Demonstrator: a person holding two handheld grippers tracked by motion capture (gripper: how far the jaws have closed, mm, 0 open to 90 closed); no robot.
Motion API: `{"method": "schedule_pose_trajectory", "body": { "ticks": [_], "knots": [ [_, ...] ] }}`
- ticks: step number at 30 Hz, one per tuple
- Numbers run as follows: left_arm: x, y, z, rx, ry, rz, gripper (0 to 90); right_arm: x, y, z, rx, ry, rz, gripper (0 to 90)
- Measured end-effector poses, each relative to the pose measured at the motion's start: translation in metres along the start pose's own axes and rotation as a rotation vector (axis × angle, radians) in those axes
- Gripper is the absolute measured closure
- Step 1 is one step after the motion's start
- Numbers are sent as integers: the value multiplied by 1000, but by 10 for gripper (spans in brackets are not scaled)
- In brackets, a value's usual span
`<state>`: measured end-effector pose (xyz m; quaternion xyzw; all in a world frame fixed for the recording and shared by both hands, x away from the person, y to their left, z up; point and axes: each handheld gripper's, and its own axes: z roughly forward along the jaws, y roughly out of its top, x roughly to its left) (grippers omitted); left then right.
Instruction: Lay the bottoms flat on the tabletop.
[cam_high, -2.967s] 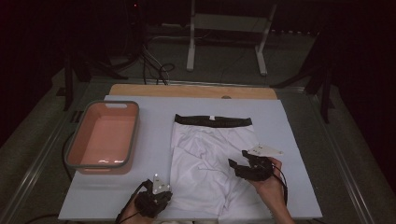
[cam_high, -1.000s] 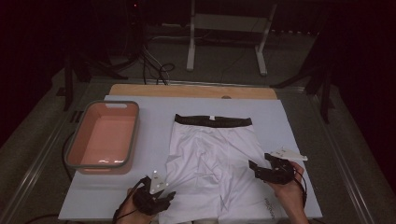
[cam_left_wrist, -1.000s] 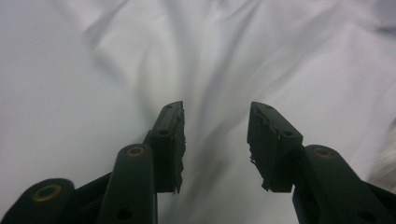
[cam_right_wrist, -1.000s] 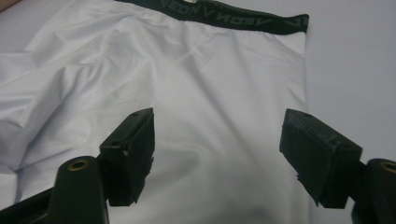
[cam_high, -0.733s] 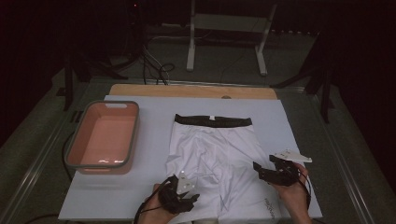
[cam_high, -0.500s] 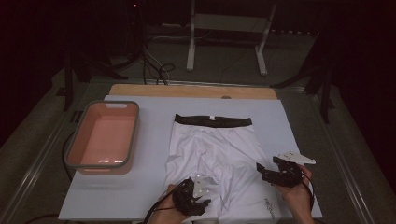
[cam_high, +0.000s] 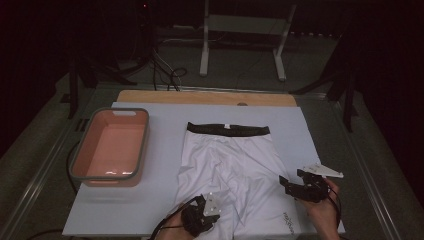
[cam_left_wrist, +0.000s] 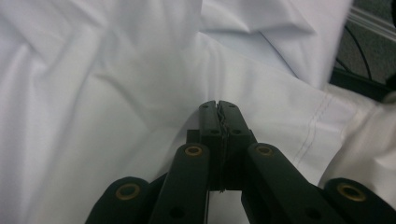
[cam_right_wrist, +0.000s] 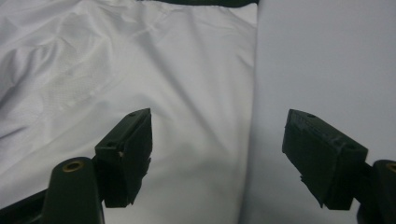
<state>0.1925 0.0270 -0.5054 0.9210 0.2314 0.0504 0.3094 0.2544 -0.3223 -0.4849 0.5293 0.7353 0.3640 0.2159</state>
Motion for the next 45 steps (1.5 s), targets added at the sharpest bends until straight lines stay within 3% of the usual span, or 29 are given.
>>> {"method": "schedule_pose_trajectory", "body": {
  "ticks": [5, 10, 12, 13, 14, 17, 21, 24, 26, 28, 30, 32, 37, 45],
  "knots": [
    [-7, -9, -8, 17, -16, 8, 900, -5, -3, -2, 5, -6, 7, 246],
    [-12, -12, -13, 40, -43, 43, 895, -9, -4, 0, 24, -11, 17, 248],
    [-11, -12, -13, 29, -53, 35, 819, -9, -5, 1, 23, -15, 18, 249],
    [-10, -11, -13, 9, -42, 22, 819, -10, -5, 2, 32, -14, 20, 251],
    [-9, -9, -12, -1, -31, 16, 714, -11, -6, 5, 43, -18, 12, 256],
    [-4, -1, -10, -44, 11, -15, 611, -13, -7, 9, 63, -17, 18, 290],
    [2, 7, 0, -63, 67, -55, 558, -15, -10, 19, 114, -27, 13, 373],
    [3, 9, 5, -52, 86, -62, 539, -14, -11, 22, 135, -22, 5, 417],
    [5, 10, 12, -45, 103, -81, 520, -12, -12, 27, 166, -15, -15, 507],
    [5, 11, 14, -46, 109, -84, 521, -11, -12, 28, 166, -24, -25, 546],
    [5, 12, 15, -52, 106, -95, 547, -10, -10, 28, 172, -18, -44, 714],
    [7, 14, 16, -60, 101, -109, 694, -9, -10, 28, 180, -2, -55, 888],
    [6, 16, 18, -63, 98, -112, 893, -15, -10, 25, 182, -22, -41, 896],
    [3, 22, 23, -73, 80, -120, 898, -23, -8, 19, 160, -48, -10, 897]
  ]
}}
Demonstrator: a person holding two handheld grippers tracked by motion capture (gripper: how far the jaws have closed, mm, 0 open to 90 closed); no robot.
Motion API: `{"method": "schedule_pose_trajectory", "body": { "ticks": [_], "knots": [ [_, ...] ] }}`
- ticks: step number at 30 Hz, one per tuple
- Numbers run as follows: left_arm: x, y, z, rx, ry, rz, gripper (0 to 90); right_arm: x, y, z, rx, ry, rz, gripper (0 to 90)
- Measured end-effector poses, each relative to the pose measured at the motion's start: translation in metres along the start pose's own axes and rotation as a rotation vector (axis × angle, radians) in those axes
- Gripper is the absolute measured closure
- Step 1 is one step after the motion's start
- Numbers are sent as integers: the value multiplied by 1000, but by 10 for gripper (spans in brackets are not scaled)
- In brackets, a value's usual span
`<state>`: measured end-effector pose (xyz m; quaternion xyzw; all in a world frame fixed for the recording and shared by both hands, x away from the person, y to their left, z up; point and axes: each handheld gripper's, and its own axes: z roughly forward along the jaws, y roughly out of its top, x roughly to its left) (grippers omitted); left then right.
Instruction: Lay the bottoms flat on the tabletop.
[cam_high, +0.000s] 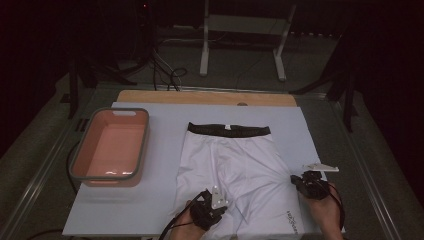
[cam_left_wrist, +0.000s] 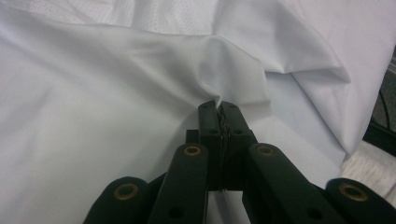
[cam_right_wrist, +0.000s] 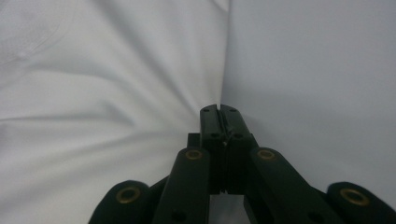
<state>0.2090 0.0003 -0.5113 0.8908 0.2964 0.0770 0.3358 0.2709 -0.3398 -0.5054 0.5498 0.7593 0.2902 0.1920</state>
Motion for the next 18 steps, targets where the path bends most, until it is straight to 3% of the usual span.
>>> {"method": "schedule_pose_trajectory", "body": {
  "ticks": [8, 12, 13, 15, 16, 18],
  "knots": [
    [-10, 8, 9, -14, -35, 2, 898, -9, -1, -5, -18, -45, 26, 896],
    [-11, 9, 11, -24, -42, 3, 895, -11, -1, -7, -23, -44, 45, 888],
    [-10, 9, 10, -29, -43, 1, 872, -11, -1, -7, -26, -43, 44, 740],
    [-8, 7, 8, -56, -53, -9, 757, -10, -1, -8, -45, -30, 54, 572],
    [-7, 6, 7, -61, -46, -11, 757, -10, -1, -8, -45, -30, 54, 572],
    [-4, 6, 4, -77, -36, -18, 687, -8, 0, -8, -63, -11, 51, 441]
  ]
}}
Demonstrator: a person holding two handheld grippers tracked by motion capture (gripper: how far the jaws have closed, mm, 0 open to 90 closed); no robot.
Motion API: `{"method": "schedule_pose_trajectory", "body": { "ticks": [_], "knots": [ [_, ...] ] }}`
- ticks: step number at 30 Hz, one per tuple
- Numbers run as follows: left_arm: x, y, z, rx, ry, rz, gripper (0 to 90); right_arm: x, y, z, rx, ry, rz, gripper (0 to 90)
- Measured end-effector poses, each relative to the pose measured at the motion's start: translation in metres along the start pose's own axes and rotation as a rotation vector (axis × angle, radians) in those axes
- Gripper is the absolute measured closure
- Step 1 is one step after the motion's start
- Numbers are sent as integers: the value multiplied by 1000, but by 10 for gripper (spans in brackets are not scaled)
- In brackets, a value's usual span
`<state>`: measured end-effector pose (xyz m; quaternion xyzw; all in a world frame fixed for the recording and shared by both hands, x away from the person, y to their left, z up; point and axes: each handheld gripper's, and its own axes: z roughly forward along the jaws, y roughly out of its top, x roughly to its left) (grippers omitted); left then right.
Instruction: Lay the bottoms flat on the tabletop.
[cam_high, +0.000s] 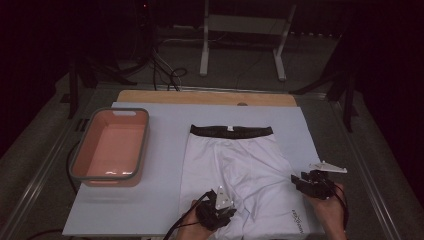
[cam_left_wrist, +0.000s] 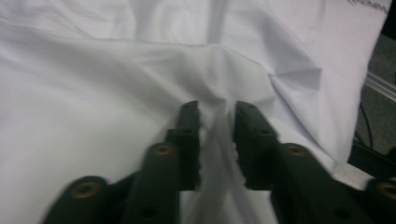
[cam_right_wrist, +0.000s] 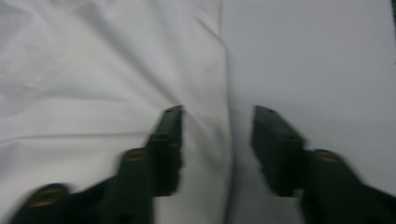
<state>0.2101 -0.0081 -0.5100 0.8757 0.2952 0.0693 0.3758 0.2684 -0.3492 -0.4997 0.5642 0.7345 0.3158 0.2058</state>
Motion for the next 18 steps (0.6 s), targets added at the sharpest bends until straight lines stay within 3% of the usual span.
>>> {"method": "schedule_pose_trajectory", "body": {
  "ticks": [4, 7, 10, 11, 12, 13, 18],
  "knots": [
    [7, 1, -5, -31, 26, -30, 570, 7, 3, 1, -27, 40, 14, 280],
    [11, 2, -8, -54, 43, -48, 510, 10, 4, 1, -33, 50, 12, 227],
    [13, 3, -11, -78, 63, -64, 355, 16, 5, 3, -43, 86, 8, 149],
    [13, 3, -11, -79, 76, -57, 355, 16, 5, 3, -43, 86, 8, 149],
    [12, 4, -12, -87, 83, -59, 276, 20, 5, 3, -52, 127, 5, 138],
    [12, 4, -13, -94, 89, -62, 248, 23, 5, 3, -51, 139, -3, 131],
    [15, 4, -17, -126, 115, -89, 149, 40, 8, 5, -79, 160, -41, 112]
  ]
}}
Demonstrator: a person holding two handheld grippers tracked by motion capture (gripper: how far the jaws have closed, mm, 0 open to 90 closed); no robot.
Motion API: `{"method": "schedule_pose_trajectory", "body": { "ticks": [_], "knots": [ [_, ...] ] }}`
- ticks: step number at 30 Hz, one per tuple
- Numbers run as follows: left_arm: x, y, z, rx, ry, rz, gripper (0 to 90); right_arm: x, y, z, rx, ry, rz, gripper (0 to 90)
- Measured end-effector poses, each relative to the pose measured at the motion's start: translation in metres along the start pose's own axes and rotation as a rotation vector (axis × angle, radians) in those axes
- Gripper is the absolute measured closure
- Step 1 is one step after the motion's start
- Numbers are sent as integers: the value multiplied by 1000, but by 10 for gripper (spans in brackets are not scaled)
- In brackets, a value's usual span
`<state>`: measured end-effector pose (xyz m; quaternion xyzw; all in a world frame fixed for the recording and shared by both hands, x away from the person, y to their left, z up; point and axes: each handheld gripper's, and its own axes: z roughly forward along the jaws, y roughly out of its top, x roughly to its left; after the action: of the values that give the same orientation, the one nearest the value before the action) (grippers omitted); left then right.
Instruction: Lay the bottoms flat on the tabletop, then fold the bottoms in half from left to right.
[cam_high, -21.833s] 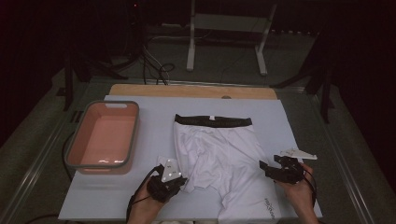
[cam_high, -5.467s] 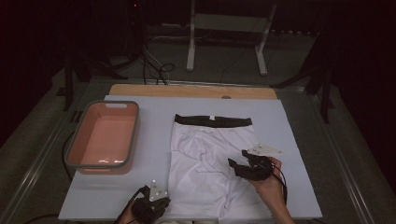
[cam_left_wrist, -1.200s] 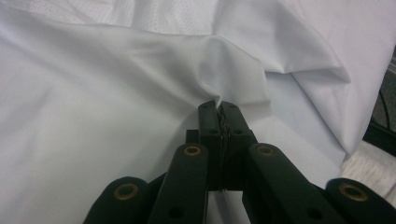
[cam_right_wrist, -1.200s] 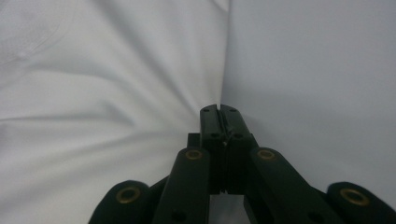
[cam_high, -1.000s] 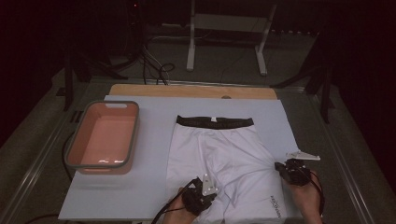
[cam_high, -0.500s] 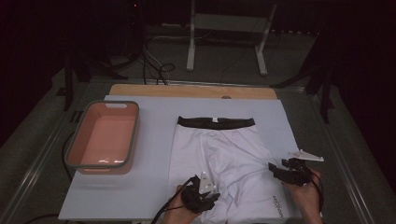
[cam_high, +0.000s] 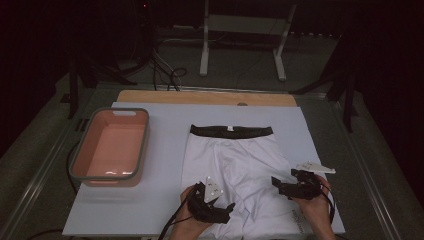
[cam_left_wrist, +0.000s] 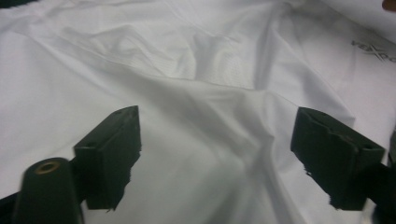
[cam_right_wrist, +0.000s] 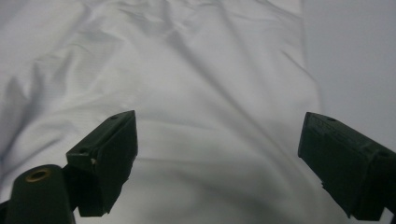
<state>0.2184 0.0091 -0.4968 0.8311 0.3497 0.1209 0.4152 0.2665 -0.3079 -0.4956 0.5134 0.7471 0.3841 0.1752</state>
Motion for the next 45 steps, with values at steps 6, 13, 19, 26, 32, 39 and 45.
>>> {"method": "schedule_pose_trajectory", "body": {
  "ticks": [6, 13, 19, 26, 32, 39, 45],
  "knots": [
    [9, 2, -7, -33, 34, -30, 52, 14, 2, 5, -16, 1, -51, 107],
    [17, 2, -17, -117, 27, -33, 1, 19, 1, 4, -42, -22, -64, 107],
    [21, 2, -20, -131, 27, -33, 1, 19, 1, 2, -52, -30, -56, 108],
    [26, 1, -26, -149, 39, -38, 1, 26, 1, 2, -66, -22, -65, 108],
    [32, -1, -33, -151, 62, -39, 1, 31, 2, 3, -69, -14, -72, 107],
    [39, -6, -41, -158, 81, -37, 1, 36, 5, 2, -92, 10, -54, 107],
    [45, -13, -46, -148, 111, -36, 1, 38, 12, -1, -114, 17, -53, 107]
  ]
}}
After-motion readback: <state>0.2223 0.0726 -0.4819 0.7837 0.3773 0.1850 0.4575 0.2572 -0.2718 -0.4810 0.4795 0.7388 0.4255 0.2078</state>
